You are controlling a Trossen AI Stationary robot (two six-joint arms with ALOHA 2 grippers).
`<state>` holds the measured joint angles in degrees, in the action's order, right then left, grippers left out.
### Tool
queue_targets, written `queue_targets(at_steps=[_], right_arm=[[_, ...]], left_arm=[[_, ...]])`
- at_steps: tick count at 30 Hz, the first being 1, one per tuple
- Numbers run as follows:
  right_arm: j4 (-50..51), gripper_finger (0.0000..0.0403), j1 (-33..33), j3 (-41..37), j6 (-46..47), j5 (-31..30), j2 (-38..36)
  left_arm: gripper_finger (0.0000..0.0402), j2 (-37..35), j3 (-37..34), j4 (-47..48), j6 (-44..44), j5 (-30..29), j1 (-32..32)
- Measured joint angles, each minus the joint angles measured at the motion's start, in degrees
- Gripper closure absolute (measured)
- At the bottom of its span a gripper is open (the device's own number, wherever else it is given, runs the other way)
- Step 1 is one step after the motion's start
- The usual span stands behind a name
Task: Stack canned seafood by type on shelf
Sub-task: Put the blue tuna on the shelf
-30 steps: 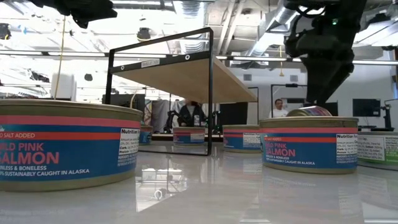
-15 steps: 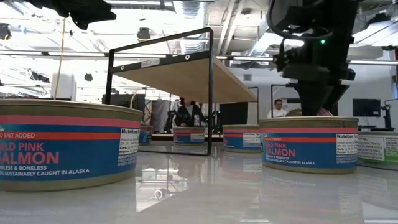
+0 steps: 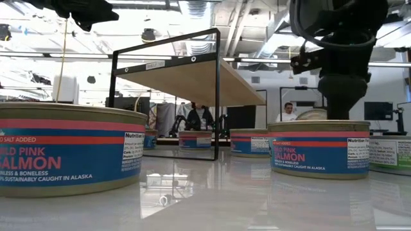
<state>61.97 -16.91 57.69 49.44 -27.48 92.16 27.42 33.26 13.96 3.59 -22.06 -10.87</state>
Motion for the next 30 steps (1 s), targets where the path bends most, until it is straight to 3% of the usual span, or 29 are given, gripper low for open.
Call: queue_targets(at_steps=[3, 6, 9, 12, 17, 22, 26, 30], right_arm=[[1.1, 0.0312, -1.4, 0.0, -1.4, -3.0, -0.5], [3.0, 0.0351, -2.4, 0.5, 0.3, -2.0, -2.0], [5.7, 0.0363, -3.9, 2.0, 0.9, -1.0, -4.1], [8.4, 0.0350, -5.4, 2.6, -1.3, -1.2, -6.9], [10.7, 0.0278, -3.4, 2.6, -4.6, -1.1, -12.0], [9.8, 0.0160, 2.0, 2.6, -5.6, -2.4, -14.4], [8.6, 0.0076, 5.9, 2.6, -22.7, -2.7, -14.1], [5.2, 0.0023, 8.6, 2.7, -42.2, -2.0, -14.1]], left_arm=[[0.0241, 0.0, 0.0, 0.0, -0.4, 0.0, 0.0], [0.0241, -0.1, 0.0, 0.1, -1.9, 1.1, 0.0], [0.0241, -0.1, 0.0, 0.5, -2.8, 2.6, 0.0], [0.0241, -0.1, 0.0, 0.5, -2.8, 2.7, 0.0], [0.0241, -0.1, 0.0, 0.5, -2.4, 2.4, 0.0], [0.0241, -0.1, 0.0, 0.6, -2.0, 2.4, 0.0], [0.0241, 0.0, 0.0, 1.5, 0.0, 2.4, 0.0], [0.0241, 0.0, 0.0, 1.9, 1.9, 2.4, 0.0]])
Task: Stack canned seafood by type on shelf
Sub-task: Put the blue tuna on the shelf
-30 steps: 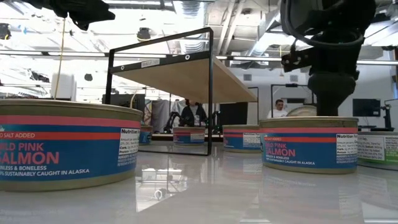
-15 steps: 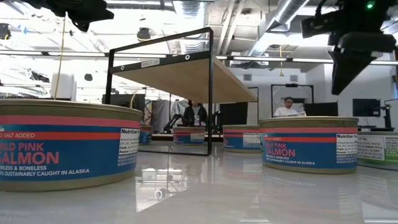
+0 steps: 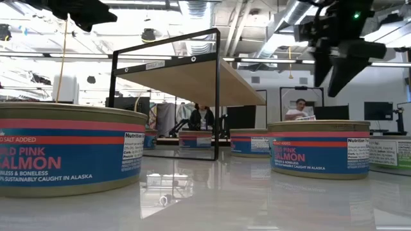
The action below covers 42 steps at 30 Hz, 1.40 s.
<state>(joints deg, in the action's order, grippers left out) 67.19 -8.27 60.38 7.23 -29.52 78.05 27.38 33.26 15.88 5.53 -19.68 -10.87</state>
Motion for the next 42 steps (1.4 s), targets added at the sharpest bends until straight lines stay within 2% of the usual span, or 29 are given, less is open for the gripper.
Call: queue_targets(at_steps=[5, 9, 12, 17, 23, 27, 39, 42], right_arm=[[-2.0, 0.0012, 7.3, 2.8, -15.0, 5.0, 2.9], [-1.8, 0.0019, 10.8, 5.1, -28.4, 5.4, 7.1], [0.5, 0.0020, 13.1, 7.0, -35.1, 5.4, 10.7], [3.6, 0.0021, 14.8, 9.1, -41.3, 5.2, 15.5], [5.0, 0.0021, 13.8, 10.0, -50.5, 3.5, 18.8], [3.5, 0.0021, 13.6, 10.0, -53.6, 3.5, 19.8], [3.6, 0.0021, 18.1, 9.7, -66.9, 3.8, 20.7], [2.0, 0.0021, 19.1, 9.1, -67.7, 3.8, 20.7]], left_arm=[[0.0241, 0.0, 0.0, 1.0, 3.1, -0.1, 0.0], [0.0241, 0.0, 0.0, 1.2, 5.4, -1.7, 0.0], [0.0241, 0.0, 0.0, 1.2, 5.0, -2.7, 0.0], [0.0241, 0.0, 0.0, 1.4, 4.7, -2.7, 0.0], [0.0241, 0.0, 0.0, 1.4, 4.7, -2.8, 0.0], [0.0241, 0.0, 0.0, 1.4, 4.6, -2.8, 0.0], [0.0241, 0.0, 0.0, 3.3, 4.3, -2.1, 0.0], [0.0241, 0.0, 0.0, 3.3, 3.8, -1.9, 0.0]])
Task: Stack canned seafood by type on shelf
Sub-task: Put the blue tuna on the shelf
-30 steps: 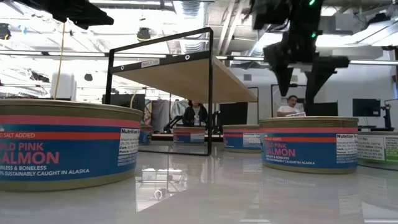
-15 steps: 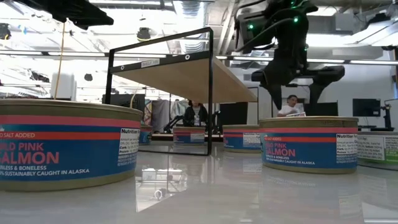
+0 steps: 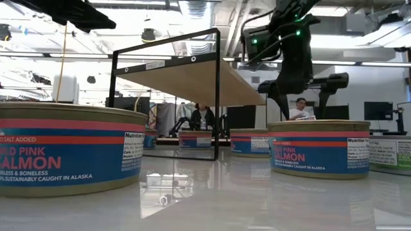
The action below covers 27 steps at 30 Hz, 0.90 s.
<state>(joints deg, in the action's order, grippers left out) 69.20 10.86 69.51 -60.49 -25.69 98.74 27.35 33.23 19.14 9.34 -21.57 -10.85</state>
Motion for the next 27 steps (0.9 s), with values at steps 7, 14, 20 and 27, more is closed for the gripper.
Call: queue_targets(at_steps=[7, 14, 20, 27], right_arm=[[-2.2, 0.0031, 1.7, -2.7, 0.2, 0.1, 0.0], [-7.5, 0.0079, 2.0, -6.3, -2.4, -2.5, 0.0], [-8.4, 0.0131, 2.4, -7.1, -2.6, -2.6, 0.0], [-7.3, 0.0190, 1.1, -7.1, -2.3, -1.3, -1.3]], left_arm=[[0.0241, 0.0, 0.0, 0.1, -0.6, 0.3, 0.0], [0.0241, 0.0, 0.0, 0.7, -0.6, 0.3, 0.0], [0.0241, 0.0, 0.0, 0.8, -0.8, 0.3, 0.0], [0.0241, 0.0, 0.0, 0.8, -0.8, 0.3, 0.0]])
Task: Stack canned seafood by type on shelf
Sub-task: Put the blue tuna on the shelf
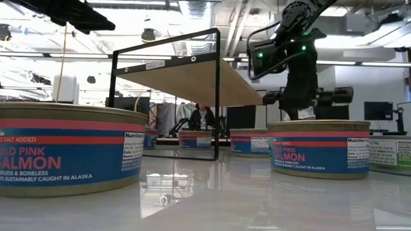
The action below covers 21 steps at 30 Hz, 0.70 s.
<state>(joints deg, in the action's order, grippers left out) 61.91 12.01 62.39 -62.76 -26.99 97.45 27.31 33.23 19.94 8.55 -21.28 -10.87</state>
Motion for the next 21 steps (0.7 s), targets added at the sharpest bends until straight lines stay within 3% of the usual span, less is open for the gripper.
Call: queue_targets(at_steps=[16, 21], right_arm=[[3.9, 0.0185, 1.1, 11.4, 18.8, 9.7, -17.4], [-6.3, 0.0188, 5.1, 12.2, 29.3, 15.5, -22.3]], left_arm=[[0.0241, 0.0, 0.0, -0.6, 0.0, 0.0, 0.0], [0.0241, 0.0, 0.0, -2.1, 0.1, -0.1, 0.0]])
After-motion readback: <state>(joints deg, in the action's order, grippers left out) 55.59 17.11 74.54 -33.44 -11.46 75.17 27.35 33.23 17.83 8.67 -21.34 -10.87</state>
